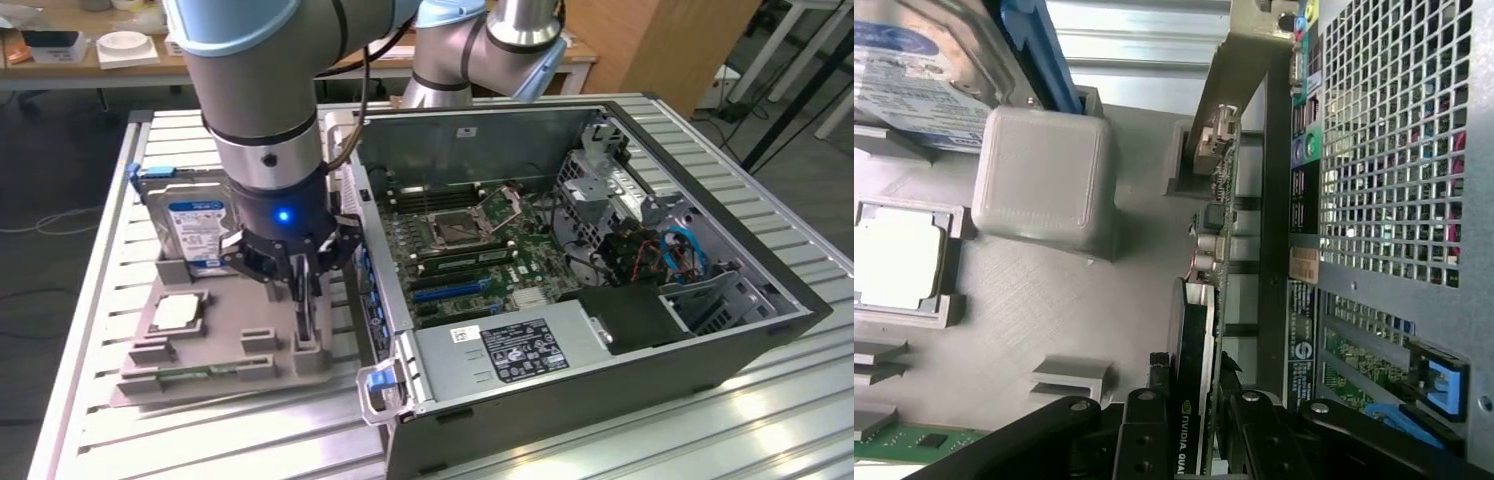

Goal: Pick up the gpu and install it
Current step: 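Pick up the gpu and move the gpu toward the slot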

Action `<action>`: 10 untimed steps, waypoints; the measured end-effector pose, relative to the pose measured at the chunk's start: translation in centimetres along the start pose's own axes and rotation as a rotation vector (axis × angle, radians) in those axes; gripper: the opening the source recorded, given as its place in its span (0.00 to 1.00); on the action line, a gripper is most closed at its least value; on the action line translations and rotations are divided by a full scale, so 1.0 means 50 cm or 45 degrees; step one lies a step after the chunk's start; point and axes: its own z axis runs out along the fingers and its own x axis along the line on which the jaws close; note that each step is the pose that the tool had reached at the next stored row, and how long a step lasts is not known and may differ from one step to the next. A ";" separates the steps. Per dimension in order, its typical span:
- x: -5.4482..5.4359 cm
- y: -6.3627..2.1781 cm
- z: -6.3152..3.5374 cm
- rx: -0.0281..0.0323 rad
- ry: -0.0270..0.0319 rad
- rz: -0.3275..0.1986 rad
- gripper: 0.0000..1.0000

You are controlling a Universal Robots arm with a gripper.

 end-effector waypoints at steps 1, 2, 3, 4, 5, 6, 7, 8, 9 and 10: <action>-0.003 0.000 0.001 0.0004 0.0003 0.000 0.28; 0.001 0.000 0.001 0.0004 -0.0007 0.000 0.28; 0.003 0.000 0.001 0.0003 -0.0010 -0.001 0.28; 0.000 0.000 0.001 0.0000 -0.0012 -0.001 0.28; -0.001 0.000 0.001 0.0003 -0.0012 -0.001 0.28; 0.000 0.000 0.001 0.0005 -0.0011 -0.001 0.28; 0.001 0.000 -0.004 0.0006 -0.0012 -0.001 0.28; 0.001 0.000 -0.014 0.0004 -0.0010 -0.001 0.28; 0.001 0.000 -0.022 0.0004 -0.0011 -0.001 0.28; 0.001 0.000 -0.031 0.0001 -0.0013 -0.001 0.28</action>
